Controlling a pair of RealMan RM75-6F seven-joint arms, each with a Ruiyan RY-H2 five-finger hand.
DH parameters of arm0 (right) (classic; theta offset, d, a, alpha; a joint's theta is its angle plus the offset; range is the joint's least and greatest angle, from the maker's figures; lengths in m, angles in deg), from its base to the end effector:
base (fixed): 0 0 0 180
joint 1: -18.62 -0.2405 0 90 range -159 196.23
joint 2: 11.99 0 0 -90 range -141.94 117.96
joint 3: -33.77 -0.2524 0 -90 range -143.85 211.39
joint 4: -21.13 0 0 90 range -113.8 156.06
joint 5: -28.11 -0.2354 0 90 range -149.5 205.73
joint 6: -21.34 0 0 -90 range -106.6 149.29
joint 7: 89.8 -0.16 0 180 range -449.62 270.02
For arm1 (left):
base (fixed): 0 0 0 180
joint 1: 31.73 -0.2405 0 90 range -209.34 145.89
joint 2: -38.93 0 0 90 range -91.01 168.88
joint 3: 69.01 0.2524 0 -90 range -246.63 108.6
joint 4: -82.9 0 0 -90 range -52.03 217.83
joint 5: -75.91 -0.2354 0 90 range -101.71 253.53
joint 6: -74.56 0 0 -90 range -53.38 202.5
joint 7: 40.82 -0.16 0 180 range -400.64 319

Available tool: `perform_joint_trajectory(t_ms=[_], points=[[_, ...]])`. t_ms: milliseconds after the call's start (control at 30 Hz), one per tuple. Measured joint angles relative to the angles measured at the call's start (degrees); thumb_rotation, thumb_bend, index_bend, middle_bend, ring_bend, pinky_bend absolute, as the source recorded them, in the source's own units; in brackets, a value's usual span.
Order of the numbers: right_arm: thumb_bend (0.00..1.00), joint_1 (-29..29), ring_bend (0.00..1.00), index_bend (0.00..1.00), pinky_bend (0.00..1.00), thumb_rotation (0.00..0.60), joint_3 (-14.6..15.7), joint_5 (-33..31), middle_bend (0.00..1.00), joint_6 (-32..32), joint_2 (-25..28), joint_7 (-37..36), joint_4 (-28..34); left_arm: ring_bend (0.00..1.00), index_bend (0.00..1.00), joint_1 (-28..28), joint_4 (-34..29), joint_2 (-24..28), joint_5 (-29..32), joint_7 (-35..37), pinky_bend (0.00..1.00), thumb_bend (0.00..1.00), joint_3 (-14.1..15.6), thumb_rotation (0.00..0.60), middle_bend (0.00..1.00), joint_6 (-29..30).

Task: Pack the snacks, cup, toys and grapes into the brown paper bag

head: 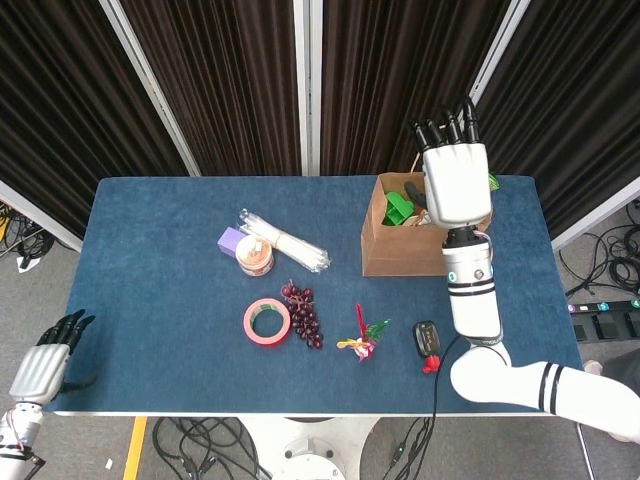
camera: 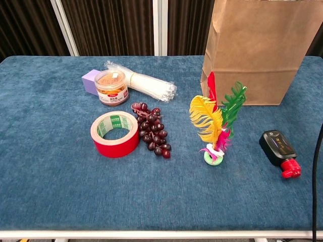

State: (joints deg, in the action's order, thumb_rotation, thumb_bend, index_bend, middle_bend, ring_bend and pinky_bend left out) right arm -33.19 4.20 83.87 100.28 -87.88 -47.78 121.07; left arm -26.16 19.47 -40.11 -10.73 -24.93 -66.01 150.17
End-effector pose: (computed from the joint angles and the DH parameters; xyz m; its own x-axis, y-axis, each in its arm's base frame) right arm -0.0064 -0.4121 0.1402 0.3734 0.4175 0.8284 -0.8455 -0.2142 0.4891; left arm -0.4083 0.1823 0.0682 0.3621 0.2386 0.9011 0.9254 0.0245 -0.3783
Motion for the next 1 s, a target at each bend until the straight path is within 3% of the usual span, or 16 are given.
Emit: perform_joint_trajectory(t_ms=[267, 500, 733, 867, 1000], points=[[0.00, 0.6, 0.16, 0.25, 0.00, 0.600, 1.3, 2.9, 0.33, -3.4, 2.1, -5.8, 10.5, 0.03, 0.14, 0.0, -0.1, 0.0, -0.1, -0.3, 0.17, 0.23, 0.0, 0.600, 0.13, 0.2], [0.00, 2.6, 0.19, 0.26, 0.00, 0.600, 9.0, 7.1, 0.33, -11.8, 11.5, -5.3, 18.7, 0.03, 0.14, 0.0, -0.2, 0.1, -0.1, 0.0, 0.17, 0.23, -0.1, 0.600, 0.13, 0.3], [0.00, 4.8, 0.23, 0.29, 0.00, 0.600, 16.1, 4.1, 0.36, -19.0, 23.7, -0.9, 26.4, 0.03, 0.14, -0.1, -0.2, 0.1, -0.2, 0.0, 0.17, 0.23, -0.1, 0.600, 0.13, 0.6], [0.00, 7.2, 0.23, 0.29, 0.00, 0.600, 20.7, 5.4, 0.36, -21.7, 28.4, -0.5, 28.1, 0.03, 0.14, -0.1, -0.2, 0.1, -0.2, 0.0, 0.17, 0.23, -0.1, 0.600, 0.13, 0.5], [0.00, 10.1, 0.23, 0.29, 0.00, 0.600, 24.5, 11.6, 0.35, -23.5, 29.9, -2.3, 26.5, 0.03, 0.14, -0.1, -0.1, 0.0, -0.3, -0.3, 0.17, 0.23, -0.1, 0.600, 0.13, 0.8]])
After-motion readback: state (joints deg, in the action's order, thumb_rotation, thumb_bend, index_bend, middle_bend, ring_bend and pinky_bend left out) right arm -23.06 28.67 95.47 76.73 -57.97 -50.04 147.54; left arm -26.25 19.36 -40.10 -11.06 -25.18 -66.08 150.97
